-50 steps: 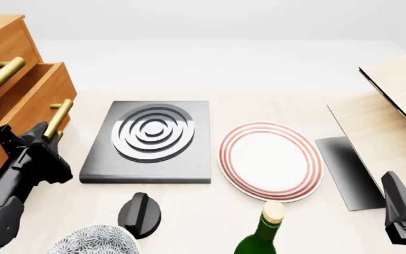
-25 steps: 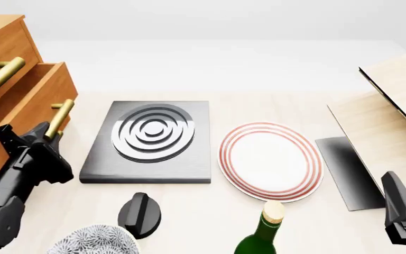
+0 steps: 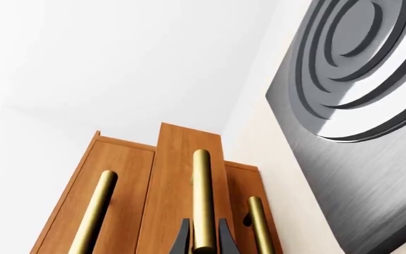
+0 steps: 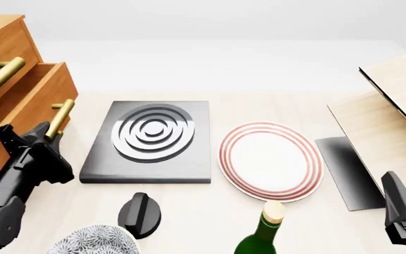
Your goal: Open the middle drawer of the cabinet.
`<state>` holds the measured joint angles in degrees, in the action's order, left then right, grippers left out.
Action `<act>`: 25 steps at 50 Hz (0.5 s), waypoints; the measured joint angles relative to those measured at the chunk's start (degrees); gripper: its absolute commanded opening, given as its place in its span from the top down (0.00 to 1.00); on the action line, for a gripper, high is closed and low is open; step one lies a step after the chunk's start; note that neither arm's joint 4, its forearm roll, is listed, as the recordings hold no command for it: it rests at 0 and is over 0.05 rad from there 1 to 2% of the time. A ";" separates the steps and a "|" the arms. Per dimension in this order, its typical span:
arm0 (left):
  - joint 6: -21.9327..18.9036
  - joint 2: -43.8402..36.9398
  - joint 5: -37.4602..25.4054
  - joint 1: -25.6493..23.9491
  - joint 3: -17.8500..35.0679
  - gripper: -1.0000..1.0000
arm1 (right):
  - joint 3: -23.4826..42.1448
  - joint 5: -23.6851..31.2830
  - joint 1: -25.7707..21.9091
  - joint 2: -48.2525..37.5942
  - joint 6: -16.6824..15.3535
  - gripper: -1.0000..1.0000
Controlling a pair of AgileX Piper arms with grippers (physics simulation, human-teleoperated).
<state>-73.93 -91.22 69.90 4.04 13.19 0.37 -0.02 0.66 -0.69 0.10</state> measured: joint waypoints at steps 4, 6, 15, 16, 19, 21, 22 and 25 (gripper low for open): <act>-0.09 -0.03 0.00 -0.07 -0.01 1.00 | 0.00 0.00 0.00 0.00 0.00 0.00; -0.12 -0.07 0.00 -0.11 -0.01 1.00 | 0.00 0.00 0.00 0.00 0.00 0.00; -0.52 -1.02 0.00 -1.40 0.08 0.00 | 0.00 0.00 0.00 0.00 0.00 0.00; -0.56 -1.06 0.00 -1.49 0.07 0.00 | 0.00 0.00 0.00 0.00 0.00 0.00; -0.66 -1.15 0.00 -1.71 0.07 0.00 | 0.00 0.00 0.00 0.00 0.00 0.00; -0.72 -1.19 0.00 -1.83 0.07 0.00 | 0.00 0.00 0.00 0.00 0.00 0.00; -0.74 -1.19 0.00 -1.87 0.08 0.00 | 0.00 0.00 0.00 0.00 0.00 0.00; -0.80 -1.19 0.00 -1.99 0.07 0.00 | 0.00 0.00 0.00 0.00 0.00 0.00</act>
<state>-74.72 -92.41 69.90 2.05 13.26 0.37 -0.02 0.66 -0.70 0.09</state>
